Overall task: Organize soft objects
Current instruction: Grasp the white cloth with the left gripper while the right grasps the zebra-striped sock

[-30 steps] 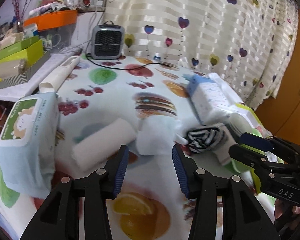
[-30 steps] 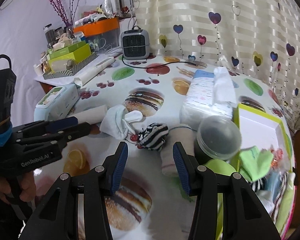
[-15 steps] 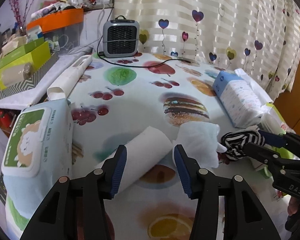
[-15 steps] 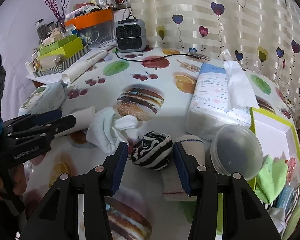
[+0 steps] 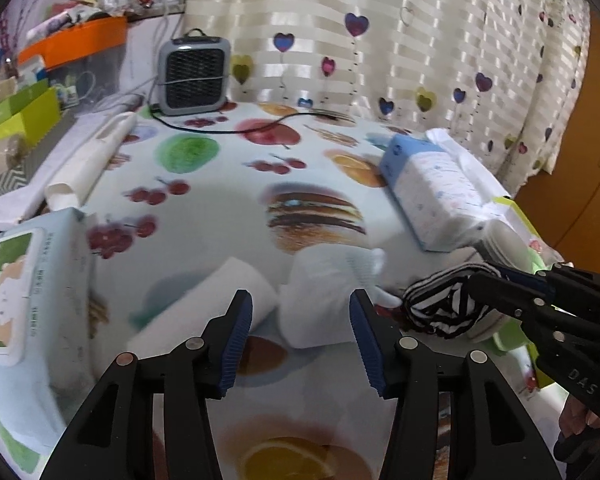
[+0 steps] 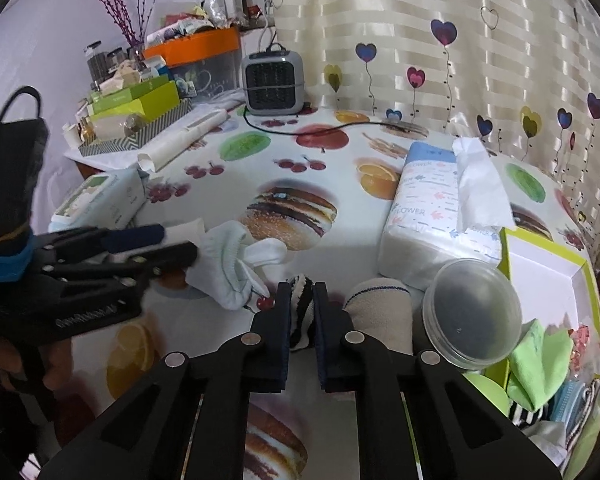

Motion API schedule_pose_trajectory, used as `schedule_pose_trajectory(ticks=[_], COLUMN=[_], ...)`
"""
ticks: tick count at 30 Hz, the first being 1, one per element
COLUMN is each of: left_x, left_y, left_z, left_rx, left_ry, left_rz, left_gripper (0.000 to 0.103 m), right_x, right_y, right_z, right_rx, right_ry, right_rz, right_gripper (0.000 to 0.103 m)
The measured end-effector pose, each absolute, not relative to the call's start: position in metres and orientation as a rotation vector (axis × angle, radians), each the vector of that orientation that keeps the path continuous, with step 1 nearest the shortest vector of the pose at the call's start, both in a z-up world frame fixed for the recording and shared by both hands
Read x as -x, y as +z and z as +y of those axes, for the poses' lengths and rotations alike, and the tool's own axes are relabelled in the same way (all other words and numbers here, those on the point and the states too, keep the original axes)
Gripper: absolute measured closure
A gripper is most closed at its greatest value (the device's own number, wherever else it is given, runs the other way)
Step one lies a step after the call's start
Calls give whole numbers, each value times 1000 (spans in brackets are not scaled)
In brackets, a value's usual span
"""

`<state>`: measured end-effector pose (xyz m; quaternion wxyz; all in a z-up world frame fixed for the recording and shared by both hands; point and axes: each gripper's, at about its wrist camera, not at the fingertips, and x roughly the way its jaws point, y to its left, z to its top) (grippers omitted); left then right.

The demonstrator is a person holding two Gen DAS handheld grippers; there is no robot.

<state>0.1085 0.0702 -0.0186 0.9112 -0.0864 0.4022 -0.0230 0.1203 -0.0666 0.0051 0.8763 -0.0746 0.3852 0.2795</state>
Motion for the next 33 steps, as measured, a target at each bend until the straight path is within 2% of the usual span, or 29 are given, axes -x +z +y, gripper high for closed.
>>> schedule_pose_trajectory(ticks=[16, 25, 33], left_x=[-136, -125, -87], left_y=[-35, -34, -16], left_z=[36, 32, 27], left_rx=[106, 97, 155], left_ry=[-27, -5, -28], left_rz=[877, 874, 827], left_gripper=[53, 73, 75], right_x=[-104, -96, -83], right_y=[22, 28, 41], right_z=[-94, -104, -111], right_rx=[85, 66, 58], right_ry=[587, 578, 572], right_rz=[765, 754, 725], right_gripper=[93, 93, 93])
